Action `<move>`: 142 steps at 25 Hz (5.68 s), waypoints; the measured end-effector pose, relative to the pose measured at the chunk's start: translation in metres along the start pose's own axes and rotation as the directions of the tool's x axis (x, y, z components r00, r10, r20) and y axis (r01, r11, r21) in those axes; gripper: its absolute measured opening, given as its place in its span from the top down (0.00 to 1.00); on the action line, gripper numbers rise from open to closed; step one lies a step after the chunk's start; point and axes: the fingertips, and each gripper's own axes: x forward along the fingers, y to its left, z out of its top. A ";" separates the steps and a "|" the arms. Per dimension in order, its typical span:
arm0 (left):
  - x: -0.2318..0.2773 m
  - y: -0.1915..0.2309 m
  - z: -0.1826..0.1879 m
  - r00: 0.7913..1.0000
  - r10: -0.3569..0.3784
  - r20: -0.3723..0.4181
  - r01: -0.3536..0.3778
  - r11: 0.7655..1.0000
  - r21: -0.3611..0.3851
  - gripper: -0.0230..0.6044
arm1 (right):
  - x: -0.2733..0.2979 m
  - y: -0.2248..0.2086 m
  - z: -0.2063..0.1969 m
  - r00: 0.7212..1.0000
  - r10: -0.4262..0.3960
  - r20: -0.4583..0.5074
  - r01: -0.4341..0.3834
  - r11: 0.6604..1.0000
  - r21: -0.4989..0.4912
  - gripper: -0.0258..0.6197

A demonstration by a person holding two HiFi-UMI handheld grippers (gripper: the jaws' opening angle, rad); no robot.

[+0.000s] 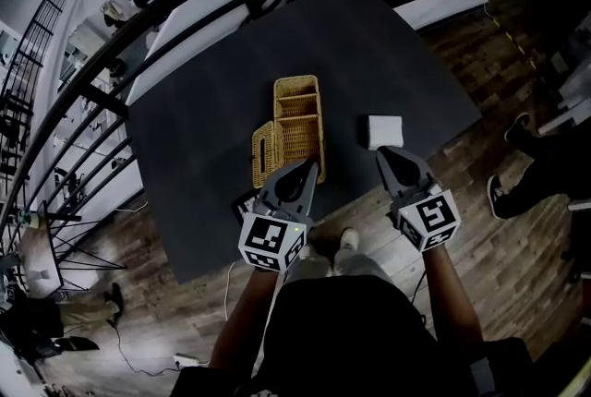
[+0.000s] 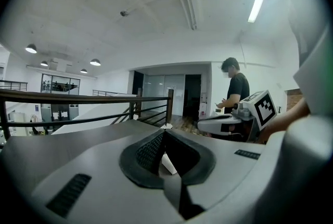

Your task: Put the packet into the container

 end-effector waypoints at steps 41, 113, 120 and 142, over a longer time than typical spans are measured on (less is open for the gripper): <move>0.020 0.093 0.003 0.999 0.035 0.003 -0.035 0.999 -0.001 0.95 | 0.085 -0.098 -0.183 0.470 -0.003 -0.882 -0.604 0.727 -0.325 0.28; -0.035 0.113 -0.007 0.984 0.174 0.032 -0.174 0.984 -0.025 0.95 | 0.150 0.001 -0.118 0.392 -0.043 -0.919 -0.717 0.612 -0.334 0.28; -0.052 0.118 -0.011 0.981 0.194 0.028 -0.192 0.980 -0.044 0.95 | 0.166 0.031 -0.113 0.381 -0.037 -0.924 -0.750 0.571 -0.332 0.28; -0.102 0.143 -0.023 0.949 0.315 0.016 -0.314 0.947 -0.072 0.95 | 0.200 0.097 -0.131 0.342 0.011 -0.940 -0.816 0.500 -0.291 0.28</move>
